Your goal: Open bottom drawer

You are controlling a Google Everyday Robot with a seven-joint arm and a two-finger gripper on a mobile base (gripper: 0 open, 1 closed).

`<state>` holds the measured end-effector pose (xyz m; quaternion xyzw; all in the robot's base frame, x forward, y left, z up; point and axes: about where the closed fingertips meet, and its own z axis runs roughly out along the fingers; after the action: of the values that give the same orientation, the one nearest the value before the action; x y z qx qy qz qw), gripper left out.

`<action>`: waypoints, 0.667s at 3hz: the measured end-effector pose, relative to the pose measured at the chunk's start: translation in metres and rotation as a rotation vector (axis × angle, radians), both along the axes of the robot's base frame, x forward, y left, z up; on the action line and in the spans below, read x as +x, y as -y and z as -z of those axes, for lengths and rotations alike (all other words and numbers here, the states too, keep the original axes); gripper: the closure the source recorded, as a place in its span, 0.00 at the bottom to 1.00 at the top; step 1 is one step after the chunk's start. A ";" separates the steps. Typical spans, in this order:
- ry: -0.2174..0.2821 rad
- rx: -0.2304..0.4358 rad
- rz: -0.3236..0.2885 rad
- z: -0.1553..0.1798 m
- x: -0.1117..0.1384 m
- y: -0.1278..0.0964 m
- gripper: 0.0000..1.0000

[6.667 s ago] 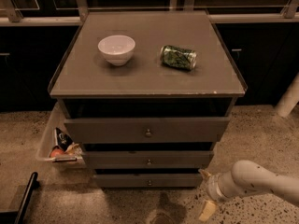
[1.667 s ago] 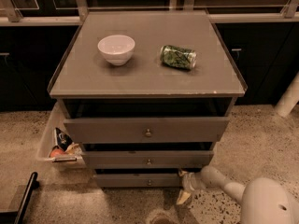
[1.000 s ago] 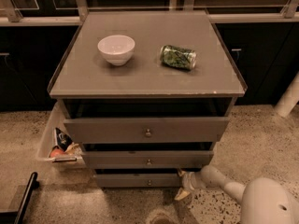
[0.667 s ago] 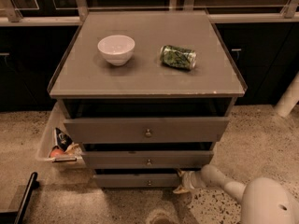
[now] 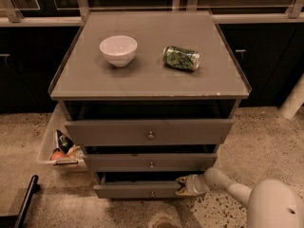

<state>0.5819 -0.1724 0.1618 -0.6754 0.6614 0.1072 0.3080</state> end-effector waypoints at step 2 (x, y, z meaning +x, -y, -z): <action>0.000 0.000 0.000 0.000 0.000 0.000 0.63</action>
Offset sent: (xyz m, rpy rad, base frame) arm 0.0000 0.0000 0.0001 0.0000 0.0000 0.0001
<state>0.5819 -0.1723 0.1619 -0.6754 0.6614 0.1073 0.3080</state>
